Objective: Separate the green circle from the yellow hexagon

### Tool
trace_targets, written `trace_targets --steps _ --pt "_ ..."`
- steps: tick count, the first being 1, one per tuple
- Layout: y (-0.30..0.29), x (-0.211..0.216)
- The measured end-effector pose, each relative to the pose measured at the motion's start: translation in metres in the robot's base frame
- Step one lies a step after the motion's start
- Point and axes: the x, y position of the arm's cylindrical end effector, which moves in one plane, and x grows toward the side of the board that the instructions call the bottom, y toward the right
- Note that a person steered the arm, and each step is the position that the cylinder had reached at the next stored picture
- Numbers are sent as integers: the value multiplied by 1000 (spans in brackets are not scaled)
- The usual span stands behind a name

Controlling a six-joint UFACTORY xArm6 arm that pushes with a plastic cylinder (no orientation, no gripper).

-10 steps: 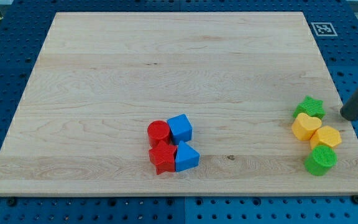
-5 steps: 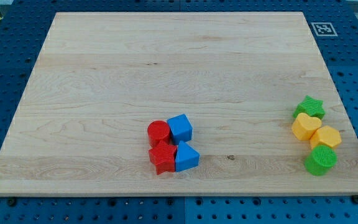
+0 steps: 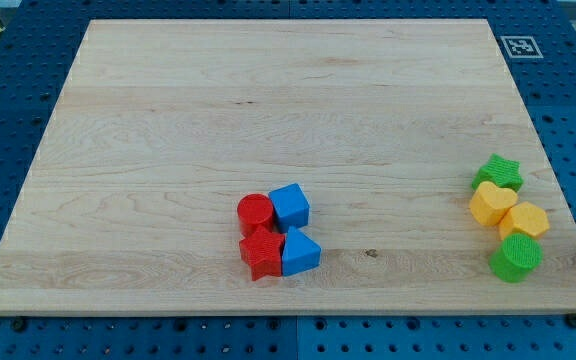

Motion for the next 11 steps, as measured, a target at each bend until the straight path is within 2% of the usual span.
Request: trace_targets --steps 2,3,5,7,11 --pt "-45 21" --pt "-80 10" --pt "-86 9" --pt "-97 -12" --pt "-129 0"
